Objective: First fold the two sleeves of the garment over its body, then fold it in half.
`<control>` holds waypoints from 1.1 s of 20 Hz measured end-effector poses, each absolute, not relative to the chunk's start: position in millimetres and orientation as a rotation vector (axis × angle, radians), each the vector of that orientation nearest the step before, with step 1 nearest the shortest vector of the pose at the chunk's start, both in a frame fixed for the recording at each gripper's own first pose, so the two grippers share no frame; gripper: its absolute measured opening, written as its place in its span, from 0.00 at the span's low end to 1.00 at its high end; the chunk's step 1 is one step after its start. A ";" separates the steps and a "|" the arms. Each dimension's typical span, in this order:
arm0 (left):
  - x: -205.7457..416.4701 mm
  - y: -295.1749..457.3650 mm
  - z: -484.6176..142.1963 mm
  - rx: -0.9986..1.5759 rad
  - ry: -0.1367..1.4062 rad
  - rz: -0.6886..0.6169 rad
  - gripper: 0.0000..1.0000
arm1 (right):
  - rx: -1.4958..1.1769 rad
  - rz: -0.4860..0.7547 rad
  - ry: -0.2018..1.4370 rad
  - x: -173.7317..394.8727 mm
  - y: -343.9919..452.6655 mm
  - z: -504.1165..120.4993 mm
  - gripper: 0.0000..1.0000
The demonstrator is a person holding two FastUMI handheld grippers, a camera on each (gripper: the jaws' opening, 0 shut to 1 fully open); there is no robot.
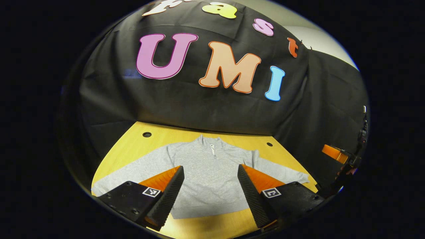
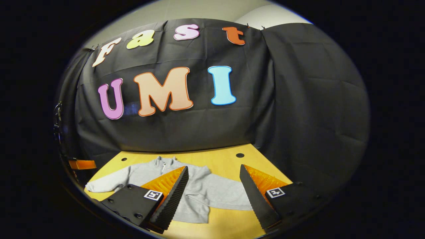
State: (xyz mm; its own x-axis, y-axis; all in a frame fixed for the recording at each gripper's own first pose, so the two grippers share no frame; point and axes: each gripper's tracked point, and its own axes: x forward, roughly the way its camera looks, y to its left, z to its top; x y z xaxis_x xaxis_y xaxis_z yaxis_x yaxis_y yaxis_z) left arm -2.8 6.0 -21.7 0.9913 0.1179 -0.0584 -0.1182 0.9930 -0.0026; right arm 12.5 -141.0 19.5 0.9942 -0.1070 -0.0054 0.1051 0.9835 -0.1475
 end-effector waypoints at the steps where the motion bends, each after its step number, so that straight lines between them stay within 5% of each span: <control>1: -2.9 6.1 -20.4 -0.004 0.058 0.125 0.95 | -0.159 -0.110 0.028 13.2 -155.1 19.4 0.98; 10: -9.6 12.8 -29.3 0.011 0.068 0.225 0.94 | -0.211 -0.276 0.214 15.4 -318.5 -32.2 0.94; 22: -43.1 34.3 -46.6 -0.024 0.075 0.452 0.94 | -0.177 -0.265 0.480 59.8 -414.0 -145.3 0.98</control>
State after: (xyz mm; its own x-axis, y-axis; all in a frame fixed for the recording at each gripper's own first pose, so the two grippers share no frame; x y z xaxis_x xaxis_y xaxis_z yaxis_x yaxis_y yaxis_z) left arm -43.1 34.3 -46.6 0.8967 0.4357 -0.0781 -0.4375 0.8992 -0.0067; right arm 59.8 -414.0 -145.3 0.8535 -0.2923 -0.4313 0.2097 0.9505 -0.2292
